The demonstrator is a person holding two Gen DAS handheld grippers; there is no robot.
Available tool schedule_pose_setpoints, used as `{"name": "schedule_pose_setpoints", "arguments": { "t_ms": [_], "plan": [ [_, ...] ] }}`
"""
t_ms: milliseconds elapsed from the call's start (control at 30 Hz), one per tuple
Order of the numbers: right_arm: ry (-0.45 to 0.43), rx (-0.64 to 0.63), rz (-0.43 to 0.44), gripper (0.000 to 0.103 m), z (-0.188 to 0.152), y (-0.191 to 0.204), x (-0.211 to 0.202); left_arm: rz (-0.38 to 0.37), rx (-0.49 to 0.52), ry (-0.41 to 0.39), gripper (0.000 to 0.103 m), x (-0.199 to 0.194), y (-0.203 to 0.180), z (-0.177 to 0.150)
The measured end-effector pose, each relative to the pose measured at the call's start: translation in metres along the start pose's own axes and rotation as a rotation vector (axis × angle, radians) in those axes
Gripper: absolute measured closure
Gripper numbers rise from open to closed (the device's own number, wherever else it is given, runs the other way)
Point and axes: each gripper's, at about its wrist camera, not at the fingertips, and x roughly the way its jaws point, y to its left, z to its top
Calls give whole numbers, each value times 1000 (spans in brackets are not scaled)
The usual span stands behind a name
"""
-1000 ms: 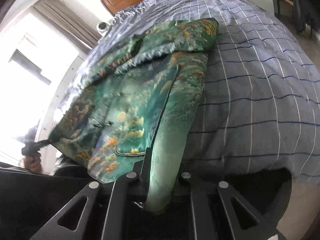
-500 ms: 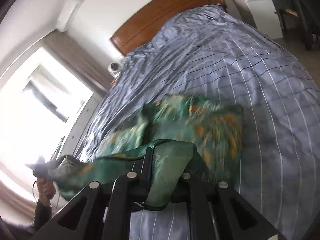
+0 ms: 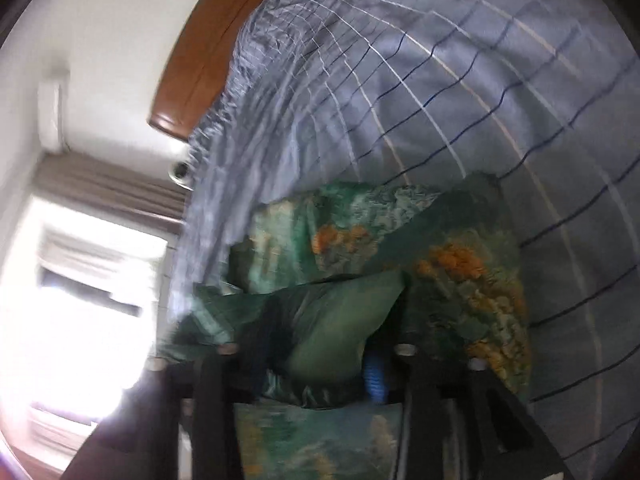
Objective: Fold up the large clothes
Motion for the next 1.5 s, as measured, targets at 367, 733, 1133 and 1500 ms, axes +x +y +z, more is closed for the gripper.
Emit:
{"name": "schedule_pose_setpoints", "arguments": {
  "t_ms": [367,733,1133,1500],
  "plan": [
    [-9,-299,-163,23,5,42,-29,75,141,92,6,22,18,-14],
    [33,-531,-558,88,-16,81,48,167,125,70,93,54,-14,4],
    [-337,-748,-659,90,11,153,24,405,266,-274,93,49,-59,46],
    [-177,-603,-669,89,9,40,105,294,128,-189,80,130,9,9]
  ]
}}
